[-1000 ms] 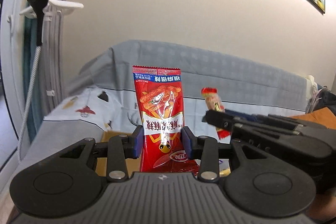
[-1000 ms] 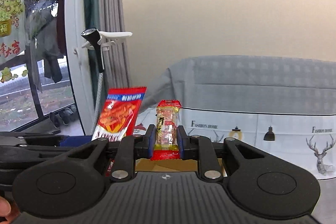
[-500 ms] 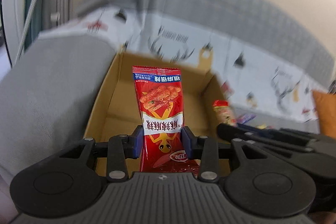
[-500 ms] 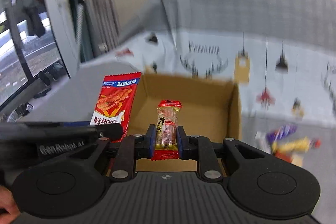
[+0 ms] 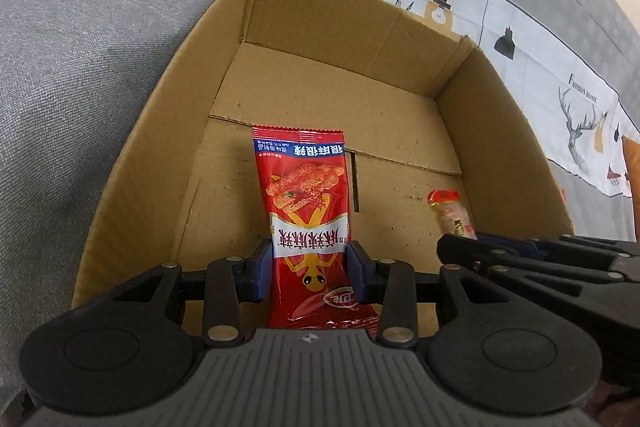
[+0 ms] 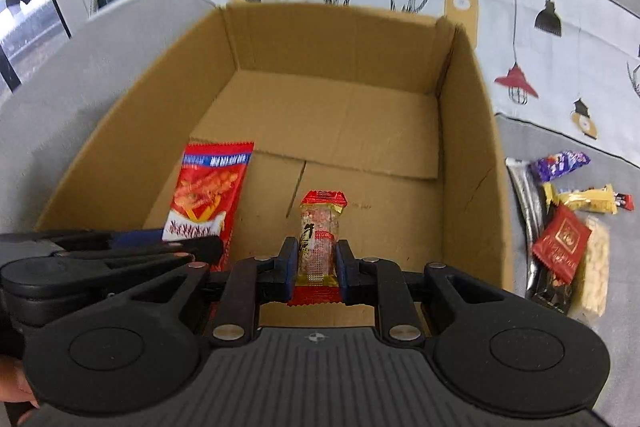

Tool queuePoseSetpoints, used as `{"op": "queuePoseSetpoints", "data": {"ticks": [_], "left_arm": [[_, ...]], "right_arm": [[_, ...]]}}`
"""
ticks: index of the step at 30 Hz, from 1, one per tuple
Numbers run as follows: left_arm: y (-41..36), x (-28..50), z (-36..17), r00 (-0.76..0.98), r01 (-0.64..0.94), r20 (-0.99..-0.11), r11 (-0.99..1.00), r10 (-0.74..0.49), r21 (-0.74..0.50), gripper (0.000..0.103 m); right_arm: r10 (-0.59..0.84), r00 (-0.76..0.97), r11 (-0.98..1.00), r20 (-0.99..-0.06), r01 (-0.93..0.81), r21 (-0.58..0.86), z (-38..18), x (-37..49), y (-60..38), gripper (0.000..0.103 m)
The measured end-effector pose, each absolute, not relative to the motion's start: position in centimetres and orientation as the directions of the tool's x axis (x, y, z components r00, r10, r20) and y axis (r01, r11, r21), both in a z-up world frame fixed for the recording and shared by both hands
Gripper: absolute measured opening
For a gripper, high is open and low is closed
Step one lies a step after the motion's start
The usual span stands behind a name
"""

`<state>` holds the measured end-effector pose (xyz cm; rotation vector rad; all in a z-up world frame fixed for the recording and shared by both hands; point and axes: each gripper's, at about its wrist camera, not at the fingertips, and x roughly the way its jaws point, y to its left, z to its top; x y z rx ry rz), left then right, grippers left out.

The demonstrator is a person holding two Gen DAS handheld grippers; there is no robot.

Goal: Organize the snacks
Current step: 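Carry both snacks over the box and open both tools to drop them, then grasp the silver stick pack with the left tool while the right tool grasps the rice-cracker bag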

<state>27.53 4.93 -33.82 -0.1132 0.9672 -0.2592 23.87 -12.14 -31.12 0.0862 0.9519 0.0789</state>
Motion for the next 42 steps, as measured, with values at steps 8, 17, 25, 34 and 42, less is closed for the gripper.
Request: {"op": "queuePoseSetpoints", "data": {"ticks": [8,17,25,34,42], "left_arm": [[5.2,27.0,-32.6,0.546,0.174,-0.787,0.957,-0.289,-0.231,0.051],[4.3,22.6,-25.5,0.648,0.126,-0.744,0.987,-0.159,-0.101,0.097],[1.1,17.3,-21.9,0.692,0.189,-0.672,0.965,-0.262,-0.181,0.103],[-9.7,14.9,-22.2,0.665,0.429,-0.618,0.892,-0.42,-0.145,0.103],[-19.7,18.2,-27.1,0.592,0.553,-0.65,0.827,-0.476,-0.102,0.099]], "right_arm": [[0.166,0.593,0.982,-0.788,-0.026,0.188,-31.1,23.8,-13.4,0.035],[0.222,0.721,0.942,-0.657,0.014,0.334,-26.8,18.8,-17.7,0.095],[0.169,0.806,0.947,-0.568,0.026,0.319,-24.3,12.5,-23.2,0.102],[0.096,0.828,0.926,-0.553,0.13,0.355,-26.5,7.9,-32.5,0.103],[0.013,0.839,0.909,-0.543,0.216,0.356,-30.2,8.3,-39.3,0.094]]}}
